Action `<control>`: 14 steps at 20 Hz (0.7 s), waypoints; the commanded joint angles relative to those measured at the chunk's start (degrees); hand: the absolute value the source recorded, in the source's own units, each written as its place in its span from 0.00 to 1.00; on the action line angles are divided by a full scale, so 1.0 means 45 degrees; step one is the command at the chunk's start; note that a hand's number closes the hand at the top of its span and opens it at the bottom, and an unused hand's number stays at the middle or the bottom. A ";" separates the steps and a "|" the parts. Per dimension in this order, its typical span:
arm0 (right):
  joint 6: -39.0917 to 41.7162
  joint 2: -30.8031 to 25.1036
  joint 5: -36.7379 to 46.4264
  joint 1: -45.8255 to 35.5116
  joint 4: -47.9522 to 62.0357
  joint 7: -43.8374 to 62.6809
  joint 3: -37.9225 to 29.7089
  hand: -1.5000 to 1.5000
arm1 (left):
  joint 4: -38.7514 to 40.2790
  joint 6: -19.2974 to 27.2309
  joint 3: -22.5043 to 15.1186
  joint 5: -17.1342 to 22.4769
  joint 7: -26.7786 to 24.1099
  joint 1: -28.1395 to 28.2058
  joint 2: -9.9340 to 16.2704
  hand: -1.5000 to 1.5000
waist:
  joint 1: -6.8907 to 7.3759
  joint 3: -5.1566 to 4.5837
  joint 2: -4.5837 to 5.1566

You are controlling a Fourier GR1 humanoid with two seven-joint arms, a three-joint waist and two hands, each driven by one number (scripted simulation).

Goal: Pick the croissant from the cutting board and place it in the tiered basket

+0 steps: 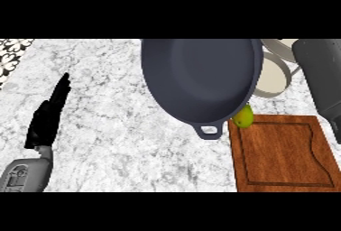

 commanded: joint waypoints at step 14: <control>-0.2666 -0.0132 -0.1042 0.1282 -0.3755 0.0385 -0.0470 0.00 | -0.1026 -0.0350 0.0481 0.0218 0.1095 0.0232 0.0187 0.50 | -0.0415 0.0057 -0.0125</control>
